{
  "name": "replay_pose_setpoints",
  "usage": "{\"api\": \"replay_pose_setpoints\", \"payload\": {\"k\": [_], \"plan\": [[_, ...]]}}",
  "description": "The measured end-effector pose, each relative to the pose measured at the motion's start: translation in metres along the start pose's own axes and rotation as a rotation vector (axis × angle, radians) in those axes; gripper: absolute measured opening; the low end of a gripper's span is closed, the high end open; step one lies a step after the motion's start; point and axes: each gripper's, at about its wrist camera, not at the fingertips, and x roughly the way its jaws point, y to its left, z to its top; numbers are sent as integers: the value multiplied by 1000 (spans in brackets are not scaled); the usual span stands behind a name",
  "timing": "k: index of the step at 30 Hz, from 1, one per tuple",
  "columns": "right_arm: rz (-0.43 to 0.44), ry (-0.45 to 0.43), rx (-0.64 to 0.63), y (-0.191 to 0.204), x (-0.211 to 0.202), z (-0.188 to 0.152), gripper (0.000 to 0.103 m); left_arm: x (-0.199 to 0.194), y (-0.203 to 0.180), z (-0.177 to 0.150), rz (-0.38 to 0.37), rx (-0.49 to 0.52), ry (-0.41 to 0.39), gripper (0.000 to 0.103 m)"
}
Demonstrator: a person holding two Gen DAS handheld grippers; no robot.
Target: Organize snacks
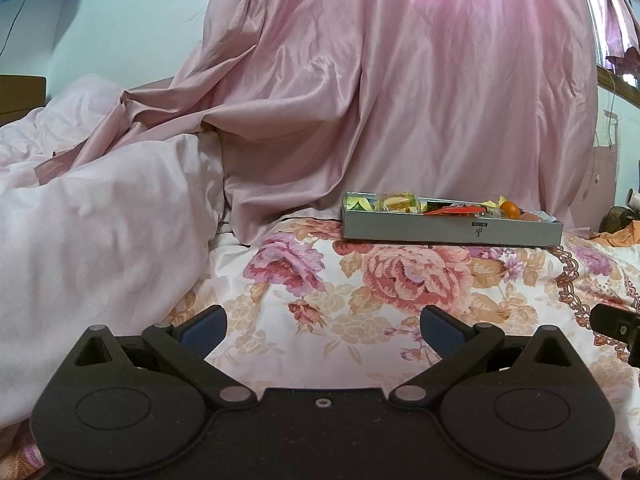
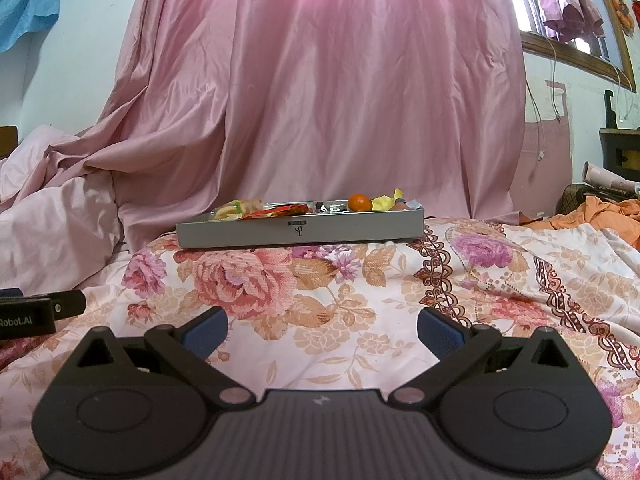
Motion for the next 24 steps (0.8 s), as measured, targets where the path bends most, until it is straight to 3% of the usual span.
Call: {"api": "replay_pose_setpoints", "payload": {"k": [24], "plan": [[0, 1, 0, 1, 0, 0, 103, -2, 0, 1, -4, 0, -1, 102]]}}
